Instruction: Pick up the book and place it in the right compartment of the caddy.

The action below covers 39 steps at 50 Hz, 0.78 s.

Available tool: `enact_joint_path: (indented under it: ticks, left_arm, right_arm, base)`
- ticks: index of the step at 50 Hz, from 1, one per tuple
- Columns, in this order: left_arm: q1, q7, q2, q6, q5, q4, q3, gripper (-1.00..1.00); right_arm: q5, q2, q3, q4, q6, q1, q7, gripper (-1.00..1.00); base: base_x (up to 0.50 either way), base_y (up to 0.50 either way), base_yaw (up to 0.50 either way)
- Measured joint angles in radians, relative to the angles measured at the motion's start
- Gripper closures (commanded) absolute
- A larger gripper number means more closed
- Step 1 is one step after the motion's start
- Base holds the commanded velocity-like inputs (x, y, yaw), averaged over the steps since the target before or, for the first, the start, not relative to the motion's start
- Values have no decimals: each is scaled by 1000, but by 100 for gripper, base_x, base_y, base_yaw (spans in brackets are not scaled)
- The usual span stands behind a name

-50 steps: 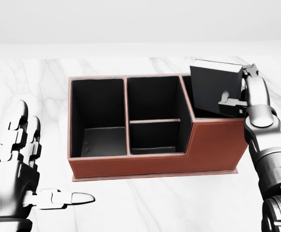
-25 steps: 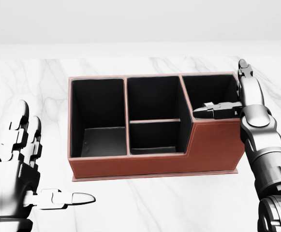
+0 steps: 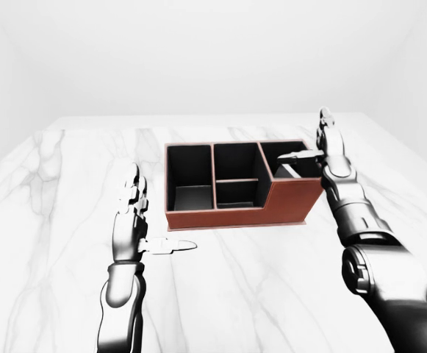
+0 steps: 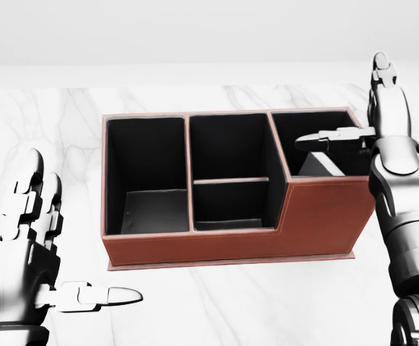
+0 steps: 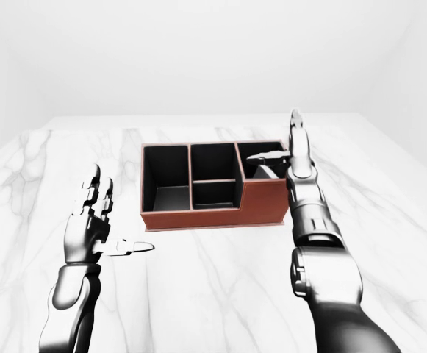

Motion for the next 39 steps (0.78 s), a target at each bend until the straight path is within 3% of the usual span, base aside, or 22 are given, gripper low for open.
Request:
enact_joint_path:
  ticks: [7,20,39]
  left_arm:
    - [2,0,0,0,1,-2,-1,-100]
    - [3,0,0,0,6,-3,-1,-100]
    - [-3,11,0,0,9,-36,9,-100]
  right_arm:
    - [11,-16,-12,-279,26,-23,-5,-100]
    - [34,-32,-29,-700,171,-34,-6,-100]
    - [99,-91,-61,-1261,175,-84,-32,-100]
  base:
    - [0,0,0]
    - [0,0,0]
    - [0,0,0]
